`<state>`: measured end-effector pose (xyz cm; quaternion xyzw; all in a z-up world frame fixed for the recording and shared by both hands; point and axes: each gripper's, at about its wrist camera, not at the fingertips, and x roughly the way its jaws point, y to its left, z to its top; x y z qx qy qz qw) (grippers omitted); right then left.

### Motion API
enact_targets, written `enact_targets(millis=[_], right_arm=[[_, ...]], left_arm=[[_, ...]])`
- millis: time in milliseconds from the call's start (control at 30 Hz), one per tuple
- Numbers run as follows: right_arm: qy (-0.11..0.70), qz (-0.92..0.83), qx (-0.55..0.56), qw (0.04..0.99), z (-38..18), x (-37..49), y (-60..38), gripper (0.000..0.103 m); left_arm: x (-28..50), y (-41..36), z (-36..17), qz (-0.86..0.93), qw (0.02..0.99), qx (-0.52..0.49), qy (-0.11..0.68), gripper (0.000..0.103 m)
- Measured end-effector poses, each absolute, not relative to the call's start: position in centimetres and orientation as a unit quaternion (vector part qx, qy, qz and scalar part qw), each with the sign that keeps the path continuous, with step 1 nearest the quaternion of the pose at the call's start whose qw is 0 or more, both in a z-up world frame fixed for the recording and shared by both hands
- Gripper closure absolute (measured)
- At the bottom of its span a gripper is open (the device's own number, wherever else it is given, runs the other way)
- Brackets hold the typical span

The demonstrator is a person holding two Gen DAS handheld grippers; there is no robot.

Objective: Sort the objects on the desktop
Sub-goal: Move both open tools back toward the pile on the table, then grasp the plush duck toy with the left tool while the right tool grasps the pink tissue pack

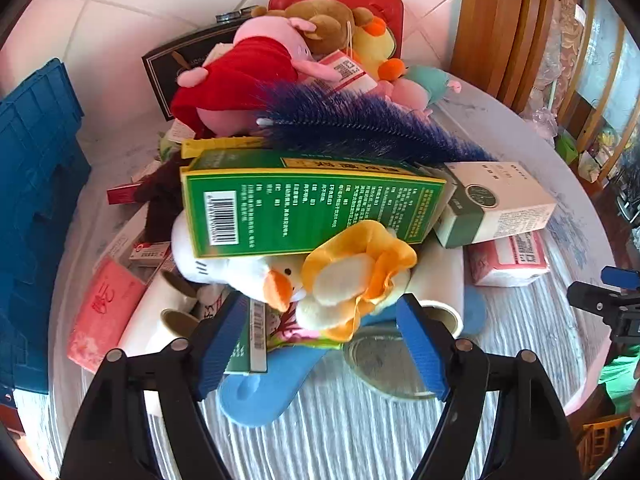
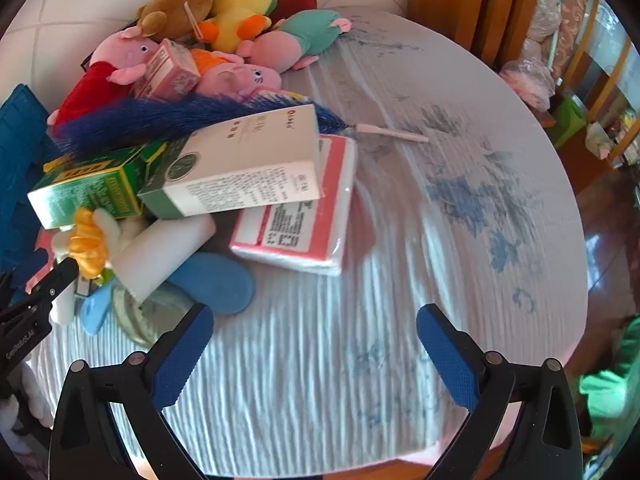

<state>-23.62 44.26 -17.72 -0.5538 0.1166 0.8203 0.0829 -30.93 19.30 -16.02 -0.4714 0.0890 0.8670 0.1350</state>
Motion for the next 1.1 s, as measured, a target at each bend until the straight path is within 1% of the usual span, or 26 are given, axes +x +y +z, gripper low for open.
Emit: enact_targets(millis=[167,333,433,767,867,900,933,967,1033,1067,1100], right_arm=[[0.112,0.814,-0.564,0.079,-19.1,-25.4,45.0,0.001],[0.1,0.817,-0.565,0.066,-19.6,-27.4,44.4,0.002],[0.105,0.811,-0.57,0.073,-20.4,-28.2,44.7,0.002],[0.13,0.792,-0.591,0.073,-24.2,-30.9,43.6,0.0],[0.129,0.789,-0.595,0.08,-25.4,-31.6,43.5,0.002],[0.128,0.79,-0.595,0.081,-25.6,-31.5,43.5,0.011],[0.131,0.789,-0.594,0.084,-25.6,-31.3,43.6,0.012],[0.13,0.79,-0.592,0.089,-25.5,-30.8,43.8,0.012],[0.121,0.789,-0.595,0.098,-25.3,-29.8,44.2,0.013],[0.122,0.787,-0.596,0.1,-25.3,-28.9,44.7,0.013],[0.124,0.785,-0.598,0.101,-25.3,-28.2,45.1,0.013]], left_arm=[[-32.8,20.1,-17.9,0.859,0.136,-0.487,0.081,0.028],[-33.5,21.2,-18.5,0.864,0.135,-0.476,0.097,0.028],[-33.7,21.7,-18.8,0.862,0.136,-0.475,0.113,0.028],[-34.1,21.6,-18.9,0.857,0.144,-0.482,0.112,0.029],[-34.0,21.4,-18.8,0.859,0.148,-0.478,0.111,0.037],[-33.9,21.2,-18.7,0.859,0.151,-0.478,0.108,0.044],[-33.8,20.8,-18.5,0.859,0.156,-0.477,0.102,0.051],[-33.8,20.6,-18.3,0.858,0.16,-0.478,0.096,0.053],[-33.6,19.9,-18.0,0.854,0.174,-0.484,0.078,0.067],[-33.5,19.6,-17.9,0.852,0.181,-0.487,0.07,0.07],[-33.3,19.3,-17.8,0.849,0.19,-0.49,0.06,0.076]])
